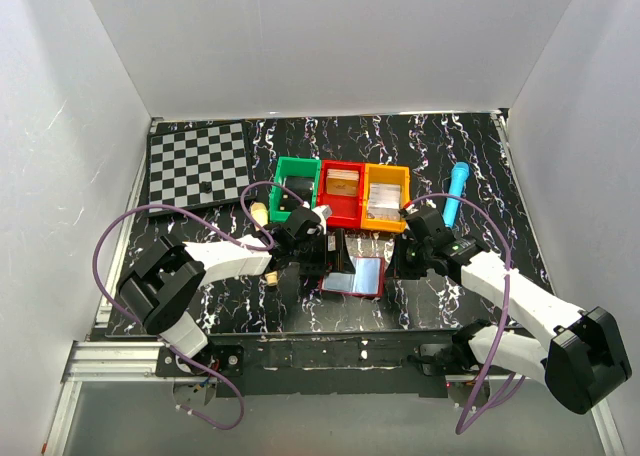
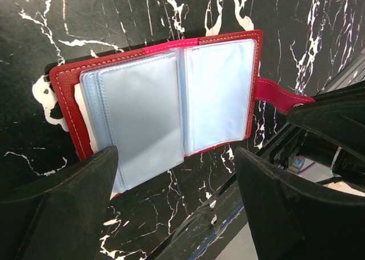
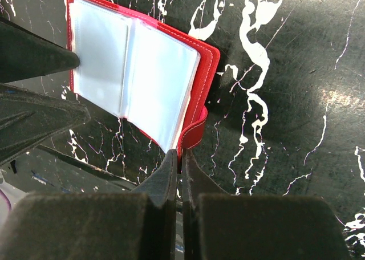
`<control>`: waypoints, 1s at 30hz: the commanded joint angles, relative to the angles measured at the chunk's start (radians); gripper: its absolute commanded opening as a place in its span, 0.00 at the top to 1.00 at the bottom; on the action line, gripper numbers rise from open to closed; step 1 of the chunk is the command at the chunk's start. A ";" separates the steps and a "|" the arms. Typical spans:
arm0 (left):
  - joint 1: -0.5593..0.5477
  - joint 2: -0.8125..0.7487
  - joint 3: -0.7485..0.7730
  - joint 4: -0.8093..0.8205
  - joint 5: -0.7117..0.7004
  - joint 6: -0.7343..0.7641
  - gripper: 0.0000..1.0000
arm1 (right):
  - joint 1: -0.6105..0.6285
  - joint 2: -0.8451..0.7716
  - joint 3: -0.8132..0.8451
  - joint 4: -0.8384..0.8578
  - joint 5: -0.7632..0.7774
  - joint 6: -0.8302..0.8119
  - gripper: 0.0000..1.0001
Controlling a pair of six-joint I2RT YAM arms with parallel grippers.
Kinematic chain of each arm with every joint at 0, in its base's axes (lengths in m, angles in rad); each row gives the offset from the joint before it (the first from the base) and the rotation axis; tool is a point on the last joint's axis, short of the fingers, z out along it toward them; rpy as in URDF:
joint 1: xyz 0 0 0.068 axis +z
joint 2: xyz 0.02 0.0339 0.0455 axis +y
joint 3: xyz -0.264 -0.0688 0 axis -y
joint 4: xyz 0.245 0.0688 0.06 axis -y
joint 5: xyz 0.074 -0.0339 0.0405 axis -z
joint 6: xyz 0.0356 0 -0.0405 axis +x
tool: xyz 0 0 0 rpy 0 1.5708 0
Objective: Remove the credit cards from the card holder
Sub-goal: Remove the credit card from the card holder.
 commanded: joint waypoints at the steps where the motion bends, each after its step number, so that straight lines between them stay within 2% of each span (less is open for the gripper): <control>1: -0.008 0.014 0.019 0.026 0.045 0.028 0.18 | -0.004 -0.003 0.010 0.011 -0.010 -0.005 0.99; 23: -0.035 0.017 0.045 0.078 0.109 0.080 0.18 | -0.004 0.014 0.011 0.020 -0.018 -0.007 0.99; 30: -0.078 0.031 0.103 0.079 0.162 0.152 0.17 | -0.004 0.019 0.008 0.021 -0.017 -0.007 0.99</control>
